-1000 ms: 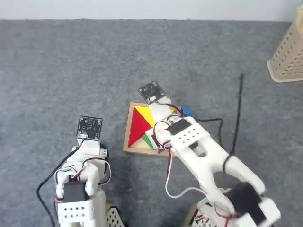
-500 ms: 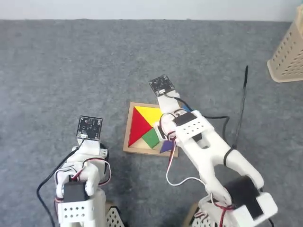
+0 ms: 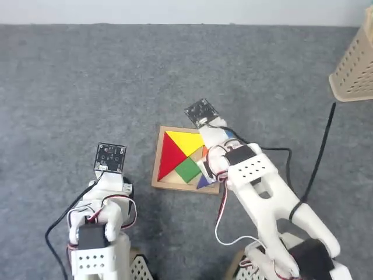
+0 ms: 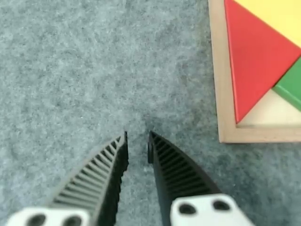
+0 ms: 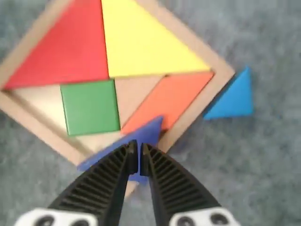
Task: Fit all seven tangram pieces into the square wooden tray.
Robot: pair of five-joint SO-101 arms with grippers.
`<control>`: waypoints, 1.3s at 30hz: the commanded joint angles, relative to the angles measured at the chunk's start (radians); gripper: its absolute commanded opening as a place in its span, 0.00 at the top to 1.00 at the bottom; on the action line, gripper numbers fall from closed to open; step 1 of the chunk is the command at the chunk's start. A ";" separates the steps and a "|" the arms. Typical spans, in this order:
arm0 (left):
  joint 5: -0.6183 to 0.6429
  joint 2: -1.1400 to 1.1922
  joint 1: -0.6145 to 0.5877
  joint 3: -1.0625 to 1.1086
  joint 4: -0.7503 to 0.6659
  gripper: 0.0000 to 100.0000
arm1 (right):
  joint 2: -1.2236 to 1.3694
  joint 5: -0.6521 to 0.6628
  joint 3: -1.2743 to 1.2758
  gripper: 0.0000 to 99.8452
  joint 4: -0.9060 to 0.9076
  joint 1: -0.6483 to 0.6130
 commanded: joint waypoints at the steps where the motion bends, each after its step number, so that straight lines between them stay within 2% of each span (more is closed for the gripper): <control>1: 0.008 -0.021 0.002 -0.010 0.000 0.93 | -0.058 0.015 -0.006 0.99 0.048 0.004; 6: 0.008 -0.021 0.002 -0.010 0.000 0.93 | -0.058 0.028 0.009 0.99 0.050 -0.021; 10: 0.008 -0.021 0.002 -0.010 0.000 0.93 | -0.058 0.118 0.006 0.99 0.133 -0.087; 25: 0.008 -0.021 0.002 -0.010 0.000 0.93 | -0.012 0.120 -0.003 0.99 0.147 -0.091; 33: 0.008 -0.021 0.002 -0.010 0.000 0.93 | 0.140 0.112 -0.092 0.99 0.153 -0.091; 39: 0.008 -0.021 0.002 -0.010 0.000 0.93 | 0.147 0.011 -0.124 0.99 0.134 -0.091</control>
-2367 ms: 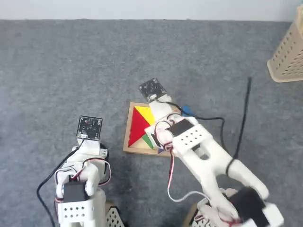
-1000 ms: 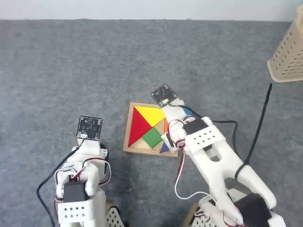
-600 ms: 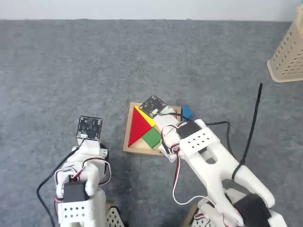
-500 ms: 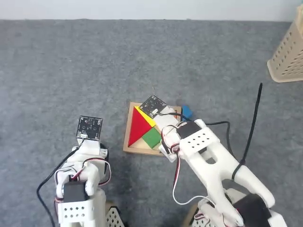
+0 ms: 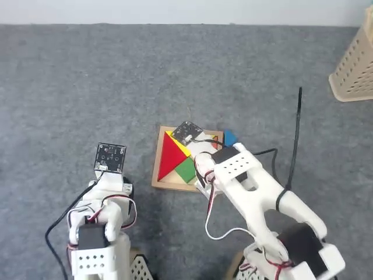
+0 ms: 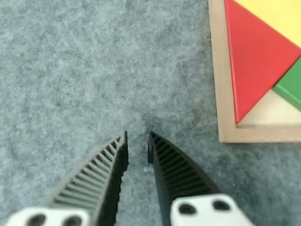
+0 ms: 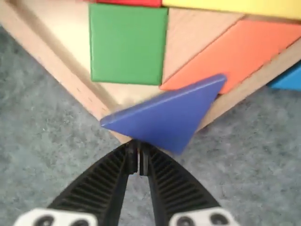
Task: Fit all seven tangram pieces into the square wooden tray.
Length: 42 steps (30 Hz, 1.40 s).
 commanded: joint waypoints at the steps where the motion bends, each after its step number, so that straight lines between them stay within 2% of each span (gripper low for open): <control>1: 0.008 -0.021 0.002 -0.010 0.000 0.93 | -0.005 -0.046 -0.075 0.99 -0.015 -0.008; 14: 0.008 -0.021 0.002 -0.010 0.000 0.93 | 0.008 -0.057 -0.080 0.99 -0.102 -0.013; 22: 0.008 -0.021 0.002 -0.010 0.000 0.93 | -0.272 -0.058 -0.005 0.99 -0.091 -0.012; 26: 0.008 -0.021 0.002 -0.010 0.000 0.93 | -0.367 -0.057 0.063 0.99 -0.182 0.050; 29: 0.008 -0.021 0.002 -0.010 0.000 0.93 | -0.329 -0.055 0.114 0.99 -0.340 0.114; 32: 0.008 -0.021 0.002 -0.010 0.000 0.93 | -0.231 -0.049 0.120 0.99 -0.414 0.139; 37: 0.008 -0.021 0.002 -0.010 0.000 0.93 | -0.076 -0.046 0.023 0.99 -0.331 0.139; 42: 0.008 -0.021 0.002 -0.010 0.000 0.93 | -0.048 -0.046 -0.008 0.99 -0.269 0.136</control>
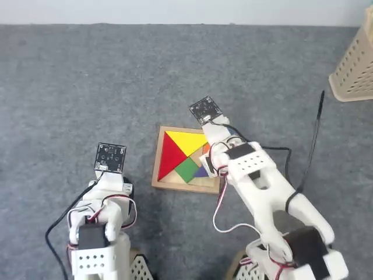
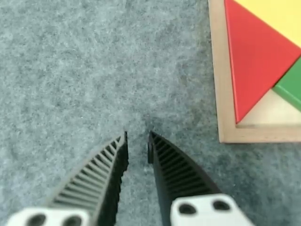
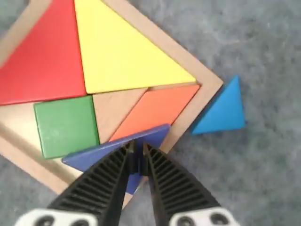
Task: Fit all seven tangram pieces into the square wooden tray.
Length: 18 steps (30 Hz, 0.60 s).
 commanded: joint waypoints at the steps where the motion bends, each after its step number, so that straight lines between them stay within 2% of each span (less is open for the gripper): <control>1: 0.008 -0.021 0.002 -0.010 0.000 0.93 | -0.004 -0.006 -0.061 0.99 0.031 0.008; 7: 0.008 -0.021 0.002 -0.010 0.000 0.93 | -0.008 -0.006 -0.051 0.99 0.101 0.004; 18: 0.008 -0.021 0.002 -0.010 0.000 0.93 | -0.008 -0.006 -0.035 0.99 0.139 -0.094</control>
